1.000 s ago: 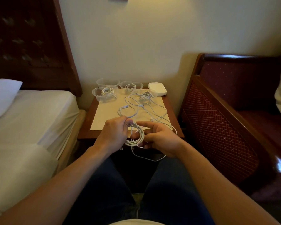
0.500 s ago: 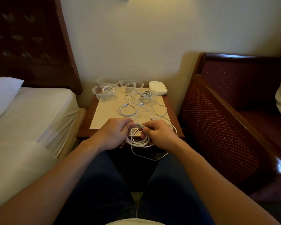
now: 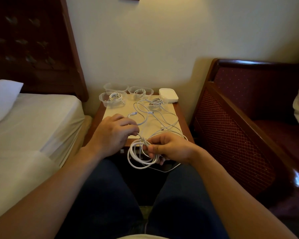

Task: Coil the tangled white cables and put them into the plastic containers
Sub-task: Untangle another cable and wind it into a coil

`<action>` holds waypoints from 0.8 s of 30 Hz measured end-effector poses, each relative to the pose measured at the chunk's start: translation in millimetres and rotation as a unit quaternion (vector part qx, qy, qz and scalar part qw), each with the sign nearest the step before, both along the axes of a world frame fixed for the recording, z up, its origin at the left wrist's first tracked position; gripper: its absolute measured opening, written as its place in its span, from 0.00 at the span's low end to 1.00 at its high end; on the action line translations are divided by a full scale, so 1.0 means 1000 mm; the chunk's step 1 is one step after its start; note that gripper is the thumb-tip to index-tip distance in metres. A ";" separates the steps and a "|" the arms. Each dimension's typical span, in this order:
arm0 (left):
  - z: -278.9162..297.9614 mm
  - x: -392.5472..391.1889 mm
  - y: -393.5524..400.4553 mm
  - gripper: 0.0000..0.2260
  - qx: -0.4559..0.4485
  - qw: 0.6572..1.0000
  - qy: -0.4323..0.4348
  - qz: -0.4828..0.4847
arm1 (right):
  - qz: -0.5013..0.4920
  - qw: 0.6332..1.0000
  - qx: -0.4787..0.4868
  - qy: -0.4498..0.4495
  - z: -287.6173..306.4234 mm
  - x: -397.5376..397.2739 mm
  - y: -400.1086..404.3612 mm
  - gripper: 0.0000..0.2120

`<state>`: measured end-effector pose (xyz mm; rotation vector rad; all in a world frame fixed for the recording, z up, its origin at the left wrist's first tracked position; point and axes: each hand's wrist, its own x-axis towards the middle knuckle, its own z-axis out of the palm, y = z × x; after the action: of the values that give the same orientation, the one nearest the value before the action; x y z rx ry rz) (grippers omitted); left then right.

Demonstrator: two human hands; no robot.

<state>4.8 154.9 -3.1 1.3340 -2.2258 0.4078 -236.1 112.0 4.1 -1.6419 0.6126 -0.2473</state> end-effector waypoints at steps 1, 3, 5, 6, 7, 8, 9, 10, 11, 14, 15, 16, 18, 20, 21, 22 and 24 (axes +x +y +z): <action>-0.002 0.001 0.001 0.08 -0.020 1.000 0.002 0.008 | -0.010 1.000 -0.003 0.006 -0.003 0.000 0.002 0.08; -0.001 0.001 0.003 0.09 -0.043 0.999 0.006 0.016 | -0.029 0.999 -0.024 0.014 -0.008 0.001 0.005 0.08; 0.001 0.000 0.003 0.09 -0.044 0.999 0.010 0.031 | -0.055 0.997 -0.053 0.016 -0.009 0.000 0.006 0.09; 0.001 0.001 0.003 0.08 -0.042 0.998 0.021 0.049 | -0.065 0.996 -0.062 0.016 -0.008 0.000 0.006 0.09; -0.001 0.001 0.003 0.08 -0.037 0.996 0.041 0.069 | -0.069 0.995 -0.069 0.017 -0.006 -0.001 0.006 0.09; -0.003 0.001 0.003 0.08 -0.027 0.994 0.063 0.087 | -0.070 0.995 -0.075 0.015 -0.004 -0.002 0.006 0.09; -0.007 0.002 0.002 0.08 -0.013 0.991 0.085 0.099 | -0.071 0.994 -0.078 0.009 -0.003 -0.001 0.006 0.10; -0.011 0.002 0.001 0.08 0.014 0.988 0.113 0.104 | -0.071 0.994 -0.079 0.000 -0.002 0.000 0.007 0.10; -0.014 0.001 0.000 0.08 0.053 0.982 0.154 0.098 | -0.071 0.994 -0.077 -0.011 -0.001 0.002 0.008 0.10; -0.015 -0.011 -0.003 0.07 0.179 0.926 0.325 0.072 | -0.074 0.994 -0.075 -0.032 -0.001 0.007 0.009 0.12; -0.013 -0.016 -0.002 0.06 0.214 0.897 0.380 0.067 | -0.078 0.994 -0.075 -0.036 -0.001 0.006 0.010 0.13; -0.010 -0.022 0.000 0.06 0.254 0.864 0.431 0.054 | -0.084 0.993 -0.074 -0.040 -0.002 0.005 0.010 0.13; -0.005 -0.032 0.004 0.05 0.333 0.781 0.528 0.014 | -0.098 0.991 -0.080 -0.046 -0.002 0.002 0.010 0.13; -0.001 -0.038 0.008 0.07 0.379 0.706 0.598 -0.015 | -0.115 0.988 -0.090 -0.042 0.001 0.001 0.009 0.13; 0.001 -0.040 0.009 0.09 0.395 0.667 0.631 -0.022 | -0.124 0.987 -0.092 -0.041 0.002 0.001 0.009 0.12; 0.002 -0.039 0.008 0.11 0.408 0.636 0.655 -0.022 | -0.135 0.986 -0.090 -0.039 0.003 0.000 0.009 0.12; 0.004 -0.037 0.007 0.11 0.438 0.594 0.674 -0.025 | -0.163 0.982 -0.085 -0.031 0.004 0.000 0.007 0.12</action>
<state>-32.0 161.5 0.9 1.1739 -0.9542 -1.4746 -236.5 119.3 8.3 -1.6845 0.8305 -0.6032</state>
